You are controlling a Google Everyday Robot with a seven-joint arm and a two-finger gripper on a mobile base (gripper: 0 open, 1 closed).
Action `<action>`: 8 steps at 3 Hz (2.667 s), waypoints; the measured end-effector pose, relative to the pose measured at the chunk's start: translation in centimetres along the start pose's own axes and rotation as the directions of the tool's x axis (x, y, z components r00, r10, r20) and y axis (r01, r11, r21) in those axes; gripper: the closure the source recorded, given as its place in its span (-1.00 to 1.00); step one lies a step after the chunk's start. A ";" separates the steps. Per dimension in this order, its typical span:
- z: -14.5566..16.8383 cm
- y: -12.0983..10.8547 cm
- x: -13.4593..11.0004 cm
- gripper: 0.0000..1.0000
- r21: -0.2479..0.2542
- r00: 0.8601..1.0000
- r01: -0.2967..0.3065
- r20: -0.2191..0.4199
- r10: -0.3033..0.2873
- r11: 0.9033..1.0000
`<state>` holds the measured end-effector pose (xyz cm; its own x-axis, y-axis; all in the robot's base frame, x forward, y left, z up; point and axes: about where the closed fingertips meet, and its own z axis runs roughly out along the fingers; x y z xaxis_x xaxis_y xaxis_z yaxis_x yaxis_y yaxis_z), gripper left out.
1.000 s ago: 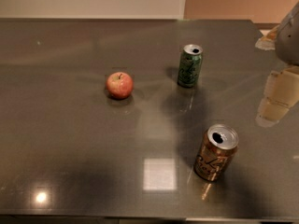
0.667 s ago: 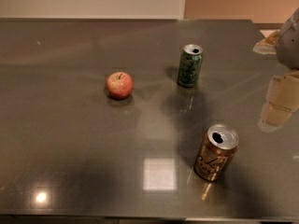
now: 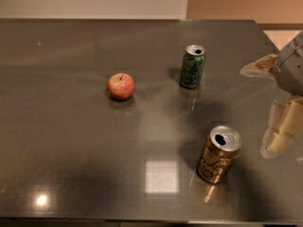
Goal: Move orange can near green can
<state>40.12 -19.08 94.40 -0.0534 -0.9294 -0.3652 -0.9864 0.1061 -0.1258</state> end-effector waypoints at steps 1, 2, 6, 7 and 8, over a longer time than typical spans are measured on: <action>1.5 1.2 -1.2 -1.00 -0.063 0.994 0.046 0.099 -0.040 0.997; 2.7 2.7 -2.6 -1.00 -0.111 0.980 0.098 0.182 -0.076 0.989; 4.7 5.1 -3.1 -0.19 -0.165 0.959 0.165 0.256 -0.120 0.972; 4.7 5.3 -3.3 0.26 -0.170 0.959 0.168 0.256 -0.121 0.971; 3.5 4.5 -3.8 0.74 -0.137 0.961 0.141 0.258 -0.103 0.980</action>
Offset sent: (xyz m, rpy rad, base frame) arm -0.0384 0.0549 -0.0281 0.2589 0.1122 0.2378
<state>36.40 -13.82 91.97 0.0901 -0.8124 -0.5761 -0.9959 -0.0756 -0.0491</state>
